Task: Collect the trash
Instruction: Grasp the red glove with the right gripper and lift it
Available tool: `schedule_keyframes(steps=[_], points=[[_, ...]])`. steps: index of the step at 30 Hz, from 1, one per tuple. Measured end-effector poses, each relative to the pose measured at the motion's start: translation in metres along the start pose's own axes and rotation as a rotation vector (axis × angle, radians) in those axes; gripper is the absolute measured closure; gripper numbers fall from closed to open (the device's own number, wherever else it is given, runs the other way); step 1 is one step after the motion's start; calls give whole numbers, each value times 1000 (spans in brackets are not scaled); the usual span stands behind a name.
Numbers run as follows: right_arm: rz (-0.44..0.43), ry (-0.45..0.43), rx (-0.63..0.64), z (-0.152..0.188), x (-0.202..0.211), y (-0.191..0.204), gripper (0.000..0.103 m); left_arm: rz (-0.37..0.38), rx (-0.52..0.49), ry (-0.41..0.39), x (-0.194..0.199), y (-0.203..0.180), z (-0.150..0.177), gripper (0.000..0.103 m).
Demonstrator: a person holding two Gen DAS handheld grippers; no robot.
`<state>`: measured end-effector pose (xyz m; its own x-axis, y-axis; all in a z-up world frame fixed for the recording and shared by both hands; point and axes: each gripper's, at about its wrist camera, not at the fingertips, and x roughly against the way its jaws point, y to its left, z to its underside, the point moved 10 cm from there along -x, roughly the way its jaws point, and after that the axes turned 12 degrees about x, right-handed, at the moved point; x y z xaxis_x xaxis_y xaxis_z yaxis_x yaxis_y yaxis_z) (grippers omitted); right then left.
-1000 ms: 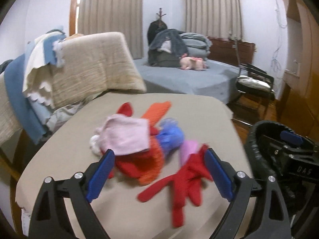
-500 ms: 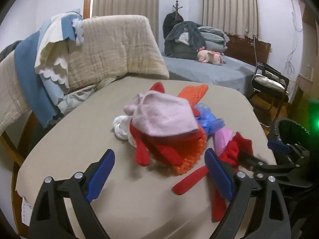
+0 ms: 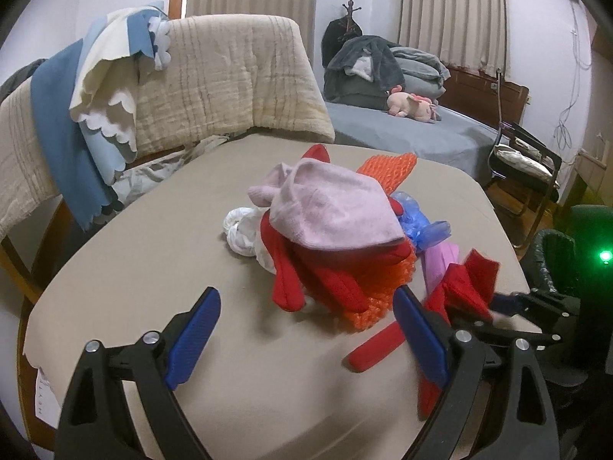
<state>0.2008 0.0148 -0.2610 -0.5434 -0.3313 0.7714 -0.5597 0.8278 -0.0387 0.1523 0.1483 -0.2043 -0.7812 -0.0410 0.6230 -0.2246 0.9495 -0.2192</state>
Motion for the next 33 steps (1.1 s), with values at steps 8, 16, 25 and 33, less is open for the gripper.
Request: schedule_keyframes(steps=[8,16,25,33], points=[[-39,-39,-42,5,25,-8,90,11,-18,-4,3,-6,-1,13],[-34,-64,-104,5,55,-35,90,49,-50,-11,8,-30,-2,13],[-13,-74,-119,19,66,-47,90,62,-73,-7,12,-45,2,13],[61,-109,-110,14,90,-73,90,105,-98,-3,13,-71,4,14]])
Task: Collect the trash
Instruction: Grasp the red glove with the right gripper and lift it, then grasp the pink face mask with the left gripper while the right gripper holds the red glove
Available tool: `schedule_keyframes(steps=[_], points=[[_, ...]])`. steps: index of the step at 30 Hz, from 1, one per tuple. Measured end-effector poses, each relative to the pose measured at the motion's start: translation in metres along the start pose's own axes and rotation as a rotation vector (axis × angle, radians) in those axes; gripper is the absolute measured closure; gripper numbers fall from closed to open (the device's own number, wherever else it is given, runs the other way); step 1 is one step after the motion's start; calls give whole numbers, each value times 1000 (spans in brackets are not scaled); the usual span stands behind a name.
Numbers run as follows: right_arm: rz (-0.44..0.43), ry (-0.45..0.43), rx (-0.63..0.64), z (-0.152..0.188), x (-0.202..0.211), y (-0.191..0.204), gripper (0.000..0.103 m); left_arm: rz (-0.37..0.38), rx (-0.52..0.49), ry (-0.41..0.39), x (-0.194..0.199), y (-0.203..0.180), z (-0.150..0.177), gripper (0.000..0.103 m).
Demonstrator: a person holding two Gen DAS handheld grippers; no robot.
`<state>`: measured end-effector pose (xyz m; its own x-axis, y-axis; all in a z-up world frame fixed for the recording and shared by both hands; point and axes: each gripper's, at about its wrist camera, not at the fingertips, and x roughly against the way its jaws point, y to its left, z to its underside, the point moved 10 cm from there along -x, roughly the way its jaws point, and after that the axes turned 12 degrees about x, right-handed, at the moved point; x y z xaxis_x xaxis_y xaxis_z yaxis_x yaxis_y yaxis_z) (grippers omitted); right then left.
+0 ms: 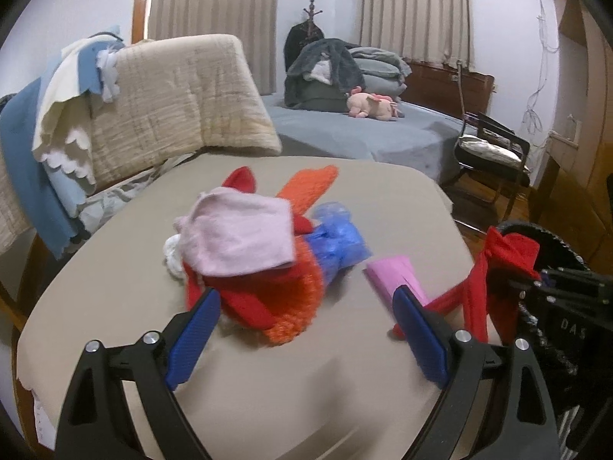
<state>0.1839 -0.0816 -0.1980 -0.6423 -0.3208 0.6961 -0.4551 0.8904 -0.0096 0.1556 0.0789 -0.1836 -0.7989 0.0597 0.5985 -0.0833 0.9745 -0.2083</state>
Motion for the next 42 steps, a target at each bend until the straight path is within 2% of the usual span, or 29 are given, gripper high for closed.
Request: schedule_keyframes(steps=[11,19,21,24,26,28,32,42], points=[[93,-23,-73,1,14,-57,90,77,-50,35,-26,-56,6,18],[98,-21,-97,9,8,-69,90,64,-71,116,-64,-76,27,25],[93,-21,-105,11,7,-71,90,64,-71,145,-73,-79,32,30],[87,-21,-114,12,5,-72,90,63,-69,189,-84,-83,39,43],[82,-20,-119,13,4,-73,90,69,-66,216,-90,-85,43,60],[78,-20,-123,14,4,-73,90,71,-62,245,-95,-86,46,74],[78,-24,-127,14,6,-74,90,83,-57,233,-90,-88,44,92],[94,-54,-121,3,23,-73,90,114,-49,126,-51,-97,7,96]])
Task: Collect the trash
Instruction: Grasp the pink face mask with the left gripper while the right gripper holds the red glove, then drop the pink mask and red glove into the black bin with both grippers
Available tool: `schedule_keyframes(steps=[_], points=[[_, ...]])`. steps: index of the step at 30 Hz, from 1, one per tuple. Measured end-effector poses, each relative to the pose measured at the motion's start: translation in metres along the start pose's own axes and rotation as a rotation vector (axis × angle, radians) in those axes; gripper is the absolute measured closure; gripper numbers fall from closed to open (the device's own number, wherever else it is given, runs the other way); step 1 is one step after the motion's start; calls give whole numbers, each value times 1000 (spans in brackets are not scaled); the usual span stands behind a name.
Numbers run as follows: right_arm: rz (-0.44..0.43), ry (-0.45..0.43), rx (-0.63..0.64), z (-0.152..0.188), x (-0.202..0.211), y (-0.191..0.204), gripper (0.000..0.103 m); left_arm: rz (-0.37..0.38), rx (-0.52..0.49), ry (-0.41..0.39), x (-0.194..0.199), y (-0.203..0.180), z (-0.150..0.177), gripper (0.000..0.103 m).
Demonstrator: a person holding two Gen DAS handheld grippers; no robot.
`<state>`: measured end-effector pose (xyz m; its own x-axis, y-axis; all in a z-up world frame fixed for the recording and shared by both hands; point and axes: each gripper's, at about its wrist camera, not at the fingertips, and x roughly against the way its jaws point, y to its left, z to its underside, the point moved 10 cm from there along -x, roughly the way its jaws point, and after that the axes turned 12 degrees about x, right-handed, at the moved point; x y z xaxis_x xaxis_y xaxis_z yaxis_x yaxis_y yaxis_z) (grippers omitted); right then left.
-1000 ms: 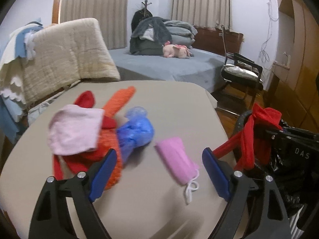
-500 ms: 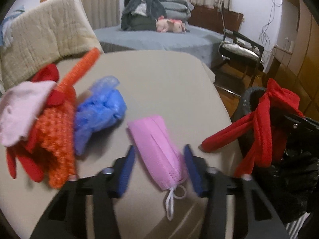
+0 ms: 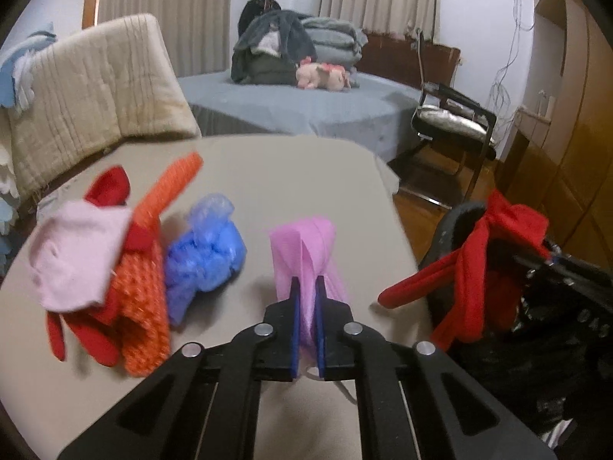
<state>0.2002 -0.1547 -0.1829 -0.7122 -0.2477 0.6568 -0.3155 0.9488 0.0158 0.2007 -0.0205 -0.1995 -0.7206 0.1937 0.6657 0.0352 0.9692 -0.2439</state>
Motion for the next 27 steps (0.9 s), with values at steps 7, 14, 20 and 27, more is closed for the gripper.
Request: schedule_keyframes(steps=[7,14,20,27], points=[[22,-29,6,-11,19,-4,90,29,-5,-47,27,-14,-20,96],[64,-59,2,-19,46,-19,90,83,-26,-79,43,-43,-32,97],[125,-77,-12,-16,73,-47,90,144,-53,-85,51,-77,-33,97],[207,-77,-41,-2,99,-86,90,229,-107,-66,50,-128,-25,97]])
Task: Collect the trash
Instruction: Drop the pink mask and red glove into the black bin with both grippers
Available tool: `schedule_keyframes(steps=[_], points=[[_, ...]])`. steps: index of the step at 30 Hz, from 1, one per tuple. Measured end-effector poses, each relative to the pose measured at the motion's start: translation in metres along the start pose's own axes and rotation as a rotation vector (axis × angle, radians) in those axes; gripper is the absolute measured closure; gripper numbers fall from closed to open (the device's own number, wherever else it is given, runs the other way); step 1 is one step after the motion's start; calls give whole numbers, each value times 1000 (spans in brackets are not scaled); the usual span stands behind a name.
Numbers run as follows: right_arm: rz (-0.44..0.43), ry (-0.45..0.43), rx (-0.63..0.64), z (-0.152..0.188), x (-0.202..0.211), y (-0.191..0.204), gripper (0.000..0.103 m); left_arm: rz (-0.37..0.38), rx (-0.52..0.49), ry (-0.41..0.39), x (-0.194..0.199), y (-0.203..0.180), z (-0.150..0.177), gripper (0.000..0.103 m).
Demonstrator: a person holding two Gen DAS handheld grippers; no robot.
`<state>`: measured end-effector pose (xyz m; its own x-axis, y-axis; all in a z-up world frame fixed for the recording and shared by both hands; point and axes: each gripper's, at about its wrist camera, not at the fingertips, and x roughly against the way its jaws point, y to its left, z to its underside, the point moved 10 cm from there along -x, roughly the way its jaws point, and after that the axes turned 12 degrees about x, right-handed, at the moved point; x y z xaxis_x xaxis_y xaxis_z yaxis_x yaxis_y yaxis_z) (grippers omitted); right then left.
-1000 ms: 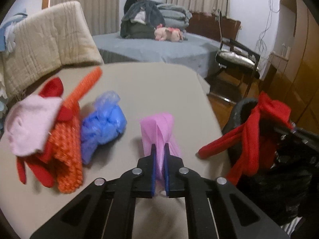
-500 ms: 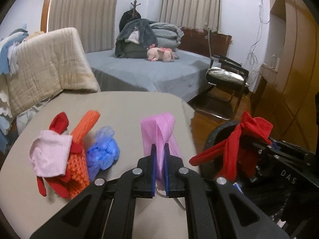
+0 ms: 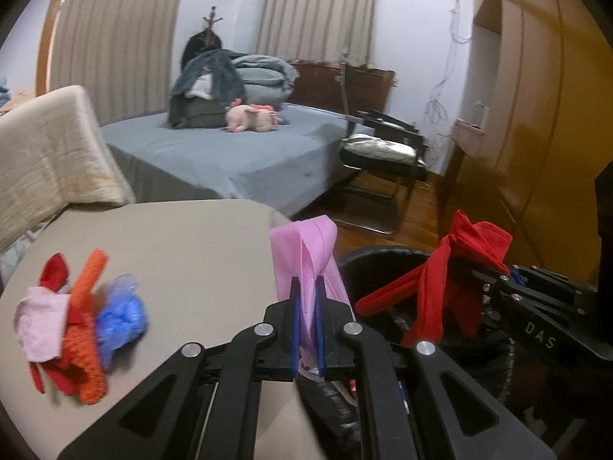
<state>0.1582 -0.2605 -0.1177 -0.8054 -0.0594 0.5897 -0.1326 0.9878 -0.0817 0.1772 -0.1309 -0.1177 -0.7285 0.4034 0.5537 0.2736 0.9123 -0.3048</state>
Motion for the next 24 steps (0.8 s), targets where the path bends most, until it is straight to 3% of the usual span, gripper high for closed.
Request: schedule_keyframes(steps=[8,12,13,15,17,22,24], points=[[86,39,-23,22,5,-44,90,81,-35,36,-27,-47,8,97],[122,72,-41,37,-1,-59,84,111,-57,65,-43,-64,15,96],[131,86,-45,43,-3,-63,80,119,-61,76,-45,-68,18,93],[146,103,-60,50,-7,-68,55,136,-58,91,-51,-71,21,79],[159,112,-74,58,-8,-72,52,143,-58,92,-54,-73,23,53],[195,106,-96,64,-6,-82,16,140,-52,87,-50,-68,29,34],[211,81,-96,60,-2,-81,9,123,-42,71,-45,-59,27,22]])
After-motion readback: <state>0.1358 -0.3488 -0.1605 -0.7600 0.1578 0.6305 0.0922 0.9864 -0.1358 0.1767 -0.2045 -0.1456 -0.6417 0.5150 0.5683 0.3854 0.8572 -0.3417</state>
